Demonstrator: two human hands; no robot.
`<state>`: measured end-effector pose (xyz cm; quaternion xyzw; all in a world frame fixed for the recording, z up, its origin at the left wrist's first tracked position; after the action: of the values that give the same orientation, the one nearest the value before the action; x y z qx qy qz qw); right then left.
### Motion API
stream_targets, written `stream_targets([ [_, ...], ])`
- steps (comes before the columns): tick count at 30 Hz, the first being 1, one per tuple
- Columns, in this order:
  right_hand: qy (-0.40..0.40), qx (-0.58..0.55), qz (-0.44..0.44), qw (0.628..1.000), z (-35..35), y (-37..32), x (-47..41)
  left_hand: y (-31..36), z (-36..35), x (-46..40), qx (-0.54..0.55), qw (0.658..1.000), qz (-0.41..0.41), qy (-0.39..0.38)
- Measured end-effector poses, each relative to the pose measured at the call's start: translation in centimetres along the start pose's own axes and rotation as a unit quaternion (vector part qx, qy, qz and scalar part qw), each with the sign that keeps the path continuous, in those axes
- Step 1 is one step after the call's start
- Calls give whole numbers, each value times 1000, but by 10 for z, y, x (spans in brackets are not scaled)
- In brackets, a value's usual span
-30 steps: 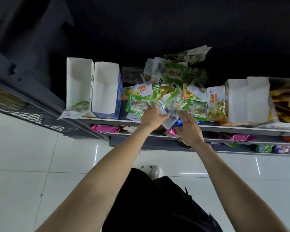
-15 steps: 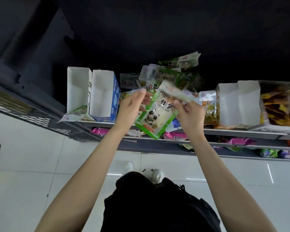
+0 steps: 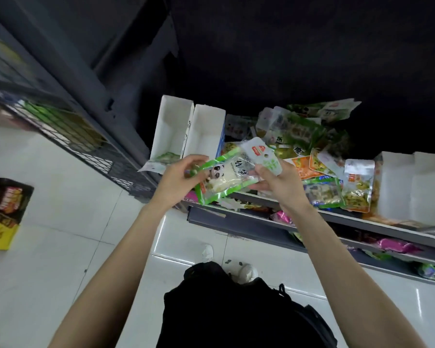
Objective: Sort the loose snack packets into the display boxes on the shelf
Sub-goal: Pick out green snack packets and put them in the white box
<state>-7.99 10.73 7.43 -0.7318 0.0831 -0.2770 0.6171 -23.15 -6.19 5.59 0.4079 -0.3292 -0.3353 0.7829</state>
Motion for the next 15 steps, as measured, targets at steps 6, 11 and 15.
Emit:
stream_targets([
  [6,15,16,76,997,-78,-10,-53,-74,60,25,-216,952,15,218],
  [11,-6,182,186,966,-130,-13,-98,-96,77,15,-316,936,-19,157],
  [15,-87,549,216,803,-156,8,-132,-100,87,7,-325,932,-53,152],
])
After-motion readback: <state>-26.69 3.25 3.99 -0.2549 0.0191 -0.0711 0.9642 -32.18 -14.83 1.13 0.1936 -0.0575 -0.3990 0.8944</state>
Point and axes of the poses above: each hand's wrist, its own x-axis away from the middle knuckle, its own z-axis out of the back of the hand, y = z × x, the point moved 2 cm from there along -x, towards the middle knuckle, and after that the axes turned 10 degrees about -y, right-handed, at the moved point
